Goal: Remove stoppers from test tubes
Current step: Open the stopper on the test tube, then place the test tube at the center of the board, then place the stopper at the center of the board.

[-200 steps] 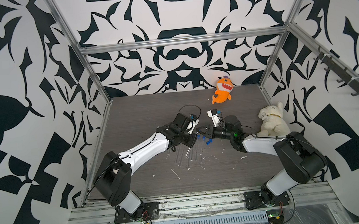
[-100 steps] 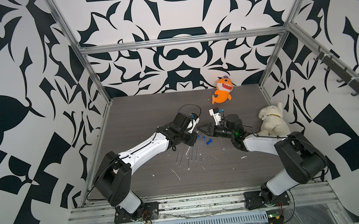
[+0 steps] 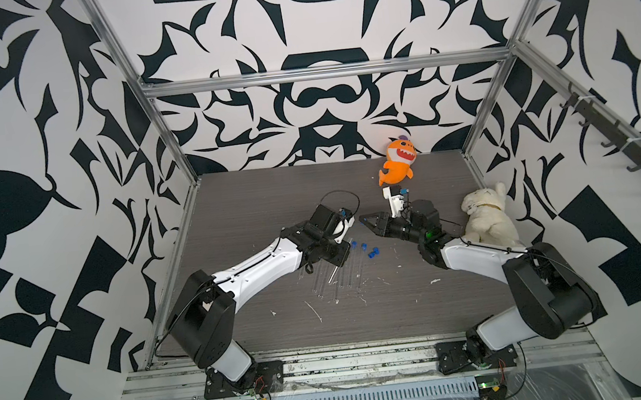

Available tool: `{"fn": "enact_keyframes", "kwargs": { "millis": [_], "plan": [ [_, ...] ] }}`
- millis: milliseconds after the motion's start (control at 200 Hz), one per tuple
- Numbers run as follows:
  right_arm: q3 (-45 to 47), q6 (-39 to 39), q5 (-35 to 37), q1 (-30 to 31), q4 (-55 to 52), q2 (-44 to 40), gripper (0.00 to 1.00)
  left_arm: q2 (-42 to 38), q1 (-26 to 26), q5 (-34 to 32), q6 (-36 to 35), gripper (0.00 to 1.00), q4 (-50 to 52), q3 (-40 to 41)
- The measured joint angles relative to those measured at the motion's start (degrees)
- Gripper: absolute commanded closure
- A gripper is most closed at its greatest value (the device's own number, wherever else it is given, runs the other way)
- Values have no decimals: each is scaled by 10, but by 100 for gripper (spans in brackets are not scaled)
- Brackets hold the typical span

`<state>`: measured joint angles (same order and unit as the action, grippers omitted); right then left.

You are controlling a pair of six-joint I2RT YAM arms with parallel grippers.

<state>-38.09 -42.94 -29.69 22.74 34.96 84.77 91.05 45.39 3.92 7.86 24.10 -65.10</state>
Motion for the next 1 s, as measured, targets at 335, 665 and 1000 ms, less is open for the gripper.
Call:
{"fn": "enact_keyframes", "kwargs": {
  "millis": [335,665,1000],
  "plan": [
    [-16,66,99,-8,-245,-62,100,3,-48,-39,7,100,40,-2],
    [19,75,117,-50,-304,6,100,79,-94,-83,18,100,74,-53],
    [26,87,125,-50,-295,46,92,123,-99,-127,17,100,88,-72]
  ]
}}
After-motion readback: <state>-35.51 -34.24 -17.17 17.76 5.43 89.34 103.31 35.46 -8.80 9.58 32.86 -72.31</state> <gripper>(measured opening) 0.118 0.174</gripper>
